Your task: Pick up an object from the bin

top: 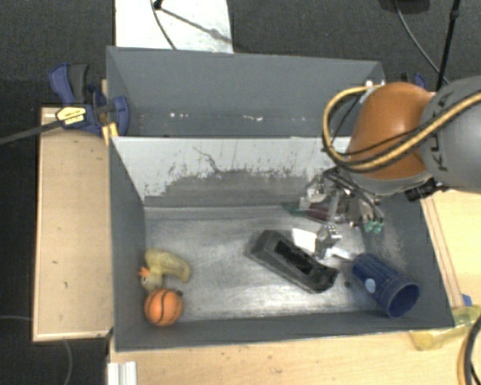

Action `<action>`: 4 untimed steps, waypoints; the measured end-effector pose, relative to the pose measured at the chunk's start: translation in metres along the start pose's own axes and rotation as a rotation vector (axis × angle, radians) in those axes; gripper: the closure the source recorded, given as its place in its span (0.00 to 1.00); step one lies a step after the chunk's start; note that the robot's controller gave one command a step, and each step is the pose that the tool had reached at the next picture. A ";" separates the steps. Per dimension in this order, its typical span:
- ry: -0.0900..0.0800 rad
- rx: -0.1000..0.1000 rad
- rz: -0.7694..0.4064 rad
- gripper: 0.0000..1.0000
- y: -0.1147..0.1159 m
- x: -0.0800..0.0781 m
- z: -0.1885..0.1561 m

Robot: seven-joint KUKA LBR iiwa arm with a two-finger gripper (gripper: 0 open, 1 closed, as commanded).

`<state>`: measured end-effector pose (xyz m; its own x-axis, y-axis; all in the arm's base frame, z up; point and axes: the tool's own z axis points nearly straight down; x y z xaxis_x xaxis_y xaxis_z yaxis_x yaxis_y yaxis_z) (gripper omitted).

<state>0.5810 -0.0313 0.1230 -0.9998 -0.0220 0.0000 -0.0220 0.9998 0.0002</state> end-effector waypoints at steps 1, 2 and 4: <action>0.000 0.000 0.000 0.00 0.000 0.000 0.000; -0.010 0.000 0.139 0.00 0.001 0.007 0.017; -0.017 0.006 0.070 1.00 0.000 0.003 0.044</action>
Offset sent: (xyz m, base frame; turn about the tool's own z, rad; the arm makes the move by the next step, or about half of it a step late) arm -0.0254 0.0044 -0.0530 0.3539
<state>0.5784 -0.0311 0.0795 -0.9987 0.0479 -0.0170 0.0480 0.9988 -0.0053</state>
